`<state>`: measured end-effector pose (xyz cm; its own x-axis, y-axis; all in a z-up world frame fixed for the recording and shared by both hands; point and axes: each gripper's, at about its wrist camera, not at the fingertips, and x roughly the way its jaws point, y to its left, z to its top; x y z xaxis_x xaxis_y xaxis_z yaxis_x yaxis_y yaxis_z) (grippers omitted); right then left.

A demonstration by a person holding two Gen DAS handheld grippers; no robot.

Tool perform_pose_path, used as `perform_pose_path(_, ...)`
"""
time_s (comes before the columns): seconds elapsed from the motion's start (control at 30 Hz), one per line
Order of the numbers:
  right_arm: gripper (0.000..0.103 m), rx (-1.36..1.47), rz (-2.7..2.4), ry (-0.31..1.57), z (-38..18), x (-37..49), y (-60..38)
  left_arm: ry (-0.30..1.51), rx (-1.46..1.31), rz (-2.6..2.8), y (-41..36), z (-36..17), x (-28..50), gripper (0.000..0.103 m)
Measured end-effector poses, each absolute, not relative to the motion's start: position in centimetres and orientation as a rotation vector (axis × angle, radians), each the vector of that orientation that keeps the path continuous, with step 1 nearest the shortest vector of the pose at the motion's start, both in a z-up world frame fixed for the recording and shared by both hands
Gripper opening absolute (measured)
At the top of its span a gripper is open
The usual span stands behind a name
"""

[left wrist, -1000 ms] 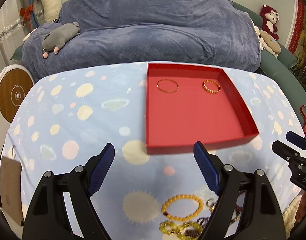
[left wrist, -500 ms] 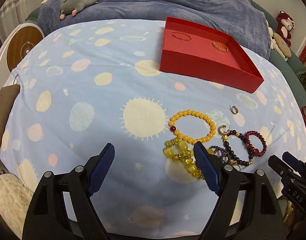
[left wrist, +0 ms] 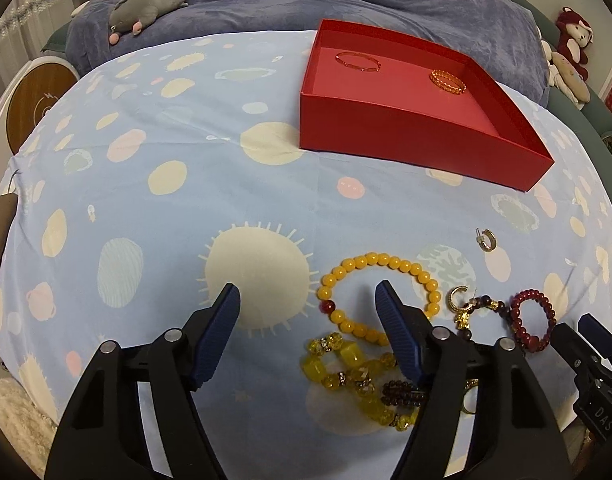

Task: Organize jewelry
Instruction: 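Withdraw both tools from the box back to the bracelet pile, then grasp the dark red bead bracelet with the right tool while the left grasps the yellow bead bracelet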

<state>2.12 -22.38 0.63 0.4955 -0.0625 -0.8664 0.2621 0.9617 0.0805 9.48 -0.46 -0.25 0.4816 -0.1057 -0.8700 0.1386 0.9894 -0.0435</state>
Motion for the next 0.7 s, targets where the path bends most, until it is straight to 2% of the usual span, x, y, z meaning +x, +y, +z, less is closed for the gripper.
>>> perform_pose_path(0.03,0.059,0.213,-0.198,1.038,0.5,2.3,-22.4,1.063,0.036,-0.151,-0.6,-0.5,9.7,0.061)
perform_pose_path(0.27,0.050,0.202,-0.194,1.055,-0.4,3.9,-22.3,1.039,0.086,-0.143,-1.6,-0.8,10.0,0.058)
perform_pose_path(0.37,0.044,0.198,-0.198,1.065,-0.9,4.3,-22.3,1.031,0.101,-0.149,-1.8,-0.8,9.9,0.052)
perform_pose_path(0.47,0.043,0.166,-0.199,1.059,-1.0,4.2,-22.0,1.027,0.100,-0.165,-1.9,-0.7,9.7,0.042)
perform_pose_path(0.53,0.037,0.149,-0.197,1.056,-1.0,4.0,-21.8,1.026,0.098,-0.178,-1.9,-0.6,9.6,0.031)
perform_pose_path(0.57,0.036,0.148,-0.195,1.056,-0.9,3.9,-21.8,1.025,0.098,-0.183,-1.9,-0.6,9.5,0.030)
perform_pose_path(0.63,0.029,0.150,-0.190,1.056,-0.9,3.7,-21.8,1.024,0.094,-0.193,-1.9,-0.6,9.4,0.018)
perform_pose_path(0.7,0.022,0.158,-0.183,1.059,-0.8,3.6,-21.9,1.028,0.084,-0.203,-1.9,-0.5,9.3,0.012)
